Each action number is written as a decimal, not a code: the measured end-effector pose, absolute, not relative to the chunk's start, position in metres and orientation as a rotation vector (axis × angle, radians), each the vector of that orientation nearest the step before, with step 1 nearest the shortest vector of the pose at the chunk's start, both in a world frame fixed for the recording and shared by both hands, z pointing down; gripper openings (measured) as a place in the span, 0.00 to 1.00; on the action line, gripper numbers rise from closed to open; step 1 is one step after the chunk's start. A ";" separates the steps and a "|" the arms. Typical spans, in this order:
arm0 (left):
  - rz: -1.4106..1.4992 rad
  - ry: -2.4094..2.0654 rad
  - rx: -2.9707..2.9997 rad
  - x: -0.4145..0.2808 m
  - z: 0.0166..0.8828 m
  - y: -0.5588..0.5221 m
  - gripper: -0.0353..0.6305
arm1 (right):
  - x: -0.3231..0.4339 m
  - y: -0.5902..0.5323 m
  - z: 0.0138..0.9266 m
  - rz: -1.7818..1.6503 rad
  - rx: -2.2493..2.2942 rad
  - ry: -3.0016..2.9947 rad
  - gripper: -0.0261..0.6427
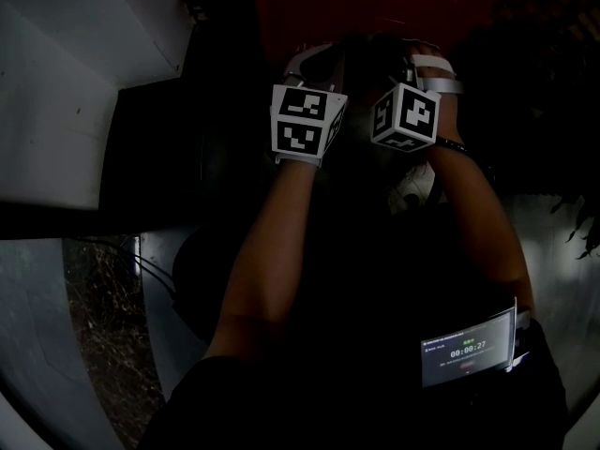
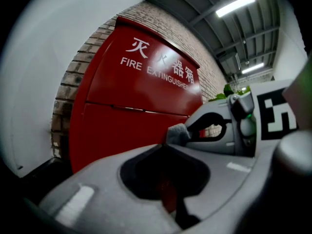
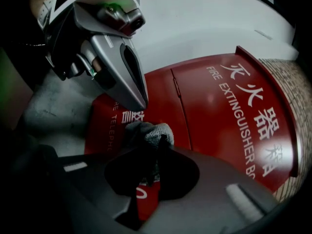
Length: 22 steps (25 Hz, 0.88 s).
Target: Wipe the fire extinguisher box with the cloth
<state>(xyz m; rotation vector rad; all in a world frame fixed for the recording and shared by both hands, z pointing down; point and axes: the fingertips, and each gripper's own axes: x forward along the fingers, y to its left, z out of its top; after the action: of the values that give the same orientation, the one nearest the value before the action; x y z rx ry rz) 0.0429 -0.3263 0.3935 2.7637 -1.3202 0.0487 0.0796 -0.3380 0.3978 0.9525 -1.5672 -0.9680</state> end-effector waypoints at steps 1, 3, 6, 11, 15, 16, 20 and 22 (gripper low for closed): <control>0.048 -1.302 2.772 0.049 0.394 -0.324 0.06 | 0.086 -0.338 0.398 -0.963 0.959 -1.563 0.09; 0.056 -1.270 2.793 0.060 0.394 -0.320 0.06 | 0.100 -0.339 0.400 -0.954 0.972 -1.553 0.09; 0.072 -1.239 2.818 0.076 0.396 -0.316 0.06 | 0.118 -0.338 0.400 -0.935 0.987 -1.533 0.09; 0.064 -1.135 2.885 0.104 0.395 -0.303 0.06 | 0.144 -0.335 0.401 -0.897 0.998 -1.499 0.09; 0.037 -1.014 2.915 0.123 0.390 -0.287 0.06 | 0.167 -0.334 0.403 -0.874 1.024 -1.469 0.09; 0.038 -1.000 2.920 0.124 0.390 -0.285 0.06 | 0.172 -0.334 0.403 -0.869 1.029 -1.462 0.09; 0.033 -0.970 2.919 0.125 0.392 -0.282 0.06 | 0.191 -0.332 0.405 -0.839 1.043 -1.437 0.09; 0.039 -0.978 2.916 0.122 0.393 -0.283 0.06 | 0.201 -0.332 0.406 -0.823 1.058 -1.429 0.09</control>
<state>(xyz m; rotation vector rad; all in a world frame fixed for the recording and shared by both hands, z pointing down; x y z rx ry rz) 0.1223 -0.2830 0.3934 2.9157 -0.9780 0.0387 0.2007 -0.3323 0.4064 1.0582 -1.4292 -0.8228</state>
